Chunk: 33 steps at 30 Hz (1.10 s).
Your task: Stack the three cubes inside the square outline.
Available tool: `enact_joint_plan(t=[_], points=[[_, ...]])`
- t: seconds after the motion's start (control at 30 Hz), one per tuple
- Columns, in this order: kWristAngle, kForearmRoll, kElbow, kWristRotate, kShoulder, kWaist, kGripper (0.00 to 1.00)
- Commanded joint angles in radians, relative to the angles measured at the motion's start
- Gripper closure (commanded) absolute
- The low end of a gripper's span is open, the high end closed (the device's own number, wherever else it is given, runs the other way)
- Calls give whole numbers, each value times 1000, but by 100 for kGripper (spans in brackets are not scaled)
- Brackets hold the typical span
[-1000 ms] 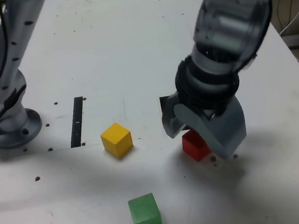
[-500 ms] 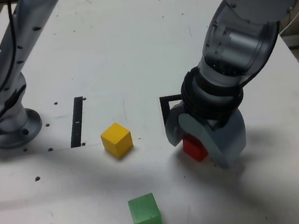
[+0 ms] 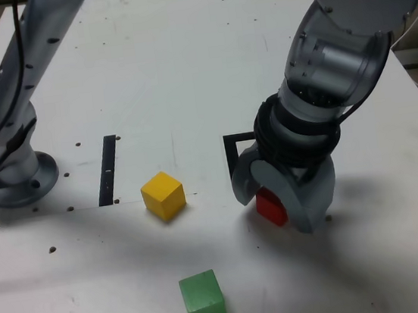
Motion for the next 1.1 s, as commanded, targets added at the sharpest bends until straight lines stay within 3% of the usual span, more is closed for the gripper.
enact_joint_plan(t=[0.0,0.73,1.07], points=[[2,-2,-4,-1,5,1,67],[-7,5,-12,-9,4,1,67],[-5,53,2,-97,-71,11,67]])
